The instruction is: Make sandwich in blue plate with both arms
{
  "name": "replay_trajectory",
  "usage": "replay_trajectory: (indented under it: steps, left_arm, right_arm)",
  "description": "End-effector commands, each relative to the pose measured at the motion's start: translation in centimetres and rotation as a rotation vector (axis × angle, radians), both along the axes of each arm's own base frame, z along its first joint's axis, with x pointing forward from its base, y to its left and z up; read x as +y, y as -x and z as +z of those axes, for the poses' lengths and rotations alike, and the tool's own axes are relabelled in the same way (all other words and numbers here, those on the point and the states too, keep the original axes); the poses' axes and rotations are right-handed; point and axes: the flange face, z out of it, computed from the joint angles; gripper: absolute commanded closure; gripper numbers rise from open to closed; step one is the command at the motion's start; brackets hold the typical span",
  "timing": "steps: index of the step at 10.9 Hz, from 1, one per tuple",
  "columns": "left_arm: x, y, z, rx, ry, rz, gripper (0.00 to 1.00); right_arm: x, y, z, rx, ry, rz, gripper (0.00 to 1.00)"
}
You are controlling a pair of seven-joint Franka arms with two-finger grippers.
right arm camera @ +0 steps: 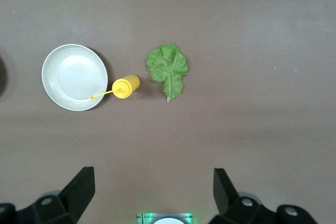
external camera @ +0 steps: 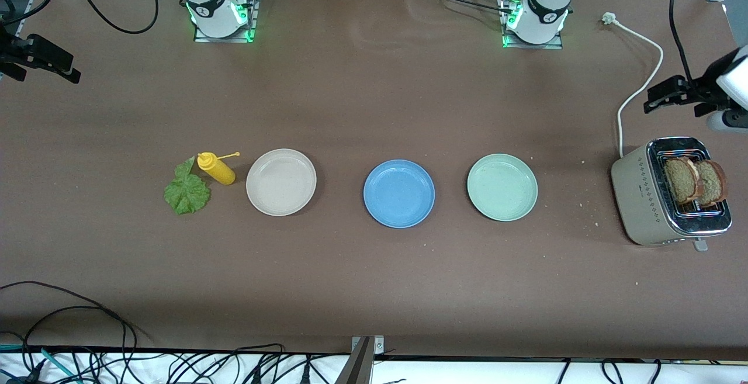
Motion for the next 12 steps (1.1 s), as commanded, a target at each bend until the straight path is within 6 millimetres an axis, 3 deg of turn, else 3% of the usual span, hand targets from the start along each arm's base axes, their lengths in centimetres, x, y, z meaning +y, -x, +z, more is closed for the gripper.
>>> replay_trajectory:
  steps: [1,2,4,8,12]
  left_arm:
    - [3.1,-2.3,-3.0,0.052,-0.005,0.027,0.00]
    - [5.3,-2.9,-3.7,0.058,0.000,0.061,0.00]
    - [8.5,-4.0,-7.2,0.108,0.015,0.109,0.00]
    - [11.8,-7.1,-10.4,0.033,-0.200,0.065,0.00]
    - [13.4,-9.6,-17.2,0.024,-0.191,0.060,0.00]
  right_arm:
    - [0.0,0.1,0.6,-0.009,-0.009,-0.002,0.00]
    - [-0.1,0.1,0.5,-0.007,-0.009,0.000,0.00]
    - [-0.2,0.0,0.4,-0.006,-0.011,-0.002,0.00]
    - [-0.7,-0.4,-0.1,0.000,-0.014,-0.011,0.00]
    - [-0.4,-0.7,-0.4,-0.008,-0.015,-0.014,0.00]
